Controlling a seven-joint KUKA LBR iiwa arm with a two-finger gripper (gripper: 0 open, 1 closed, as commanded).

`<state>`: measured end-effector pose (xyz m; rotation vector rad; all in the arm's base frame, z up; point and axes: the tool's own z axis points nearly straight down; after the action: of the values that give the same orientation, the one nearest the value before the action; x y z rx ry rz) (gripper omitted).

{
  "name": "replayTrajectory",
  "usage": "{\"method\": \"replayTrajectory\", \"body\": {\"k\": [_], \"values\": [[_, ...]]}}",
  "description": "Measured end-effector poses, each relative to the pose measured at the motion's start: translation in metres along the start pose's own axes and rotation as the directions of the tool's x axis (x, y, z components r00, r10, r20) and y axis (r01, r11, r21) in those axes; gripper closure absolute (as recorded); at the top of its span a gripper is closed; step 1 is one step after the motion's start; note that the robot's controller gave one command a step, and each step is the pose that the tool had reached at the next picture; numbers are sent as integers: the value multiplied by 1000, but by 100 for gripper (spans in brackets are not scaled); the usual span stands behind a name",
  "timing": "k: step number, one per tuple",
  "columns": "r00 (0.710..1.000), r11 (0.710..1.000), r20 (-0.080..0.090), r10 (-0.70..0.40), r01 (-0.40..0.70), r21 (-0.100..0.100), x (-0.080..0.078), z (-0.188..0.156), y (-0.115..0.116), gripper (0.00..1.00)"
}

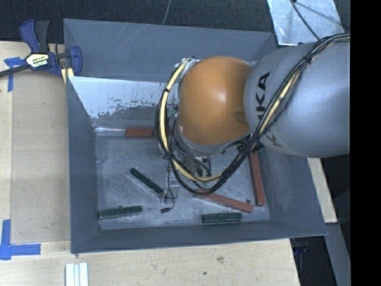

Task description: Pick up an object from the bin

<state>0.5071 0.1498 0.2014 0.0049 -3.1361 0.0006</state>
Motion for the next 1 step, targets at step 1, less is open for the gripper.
{"method": "replayTrajectory", "body": {"k": [1], "values": [[1000,1000,8,3,-3,-2,-2,-4,-1,0]]}}
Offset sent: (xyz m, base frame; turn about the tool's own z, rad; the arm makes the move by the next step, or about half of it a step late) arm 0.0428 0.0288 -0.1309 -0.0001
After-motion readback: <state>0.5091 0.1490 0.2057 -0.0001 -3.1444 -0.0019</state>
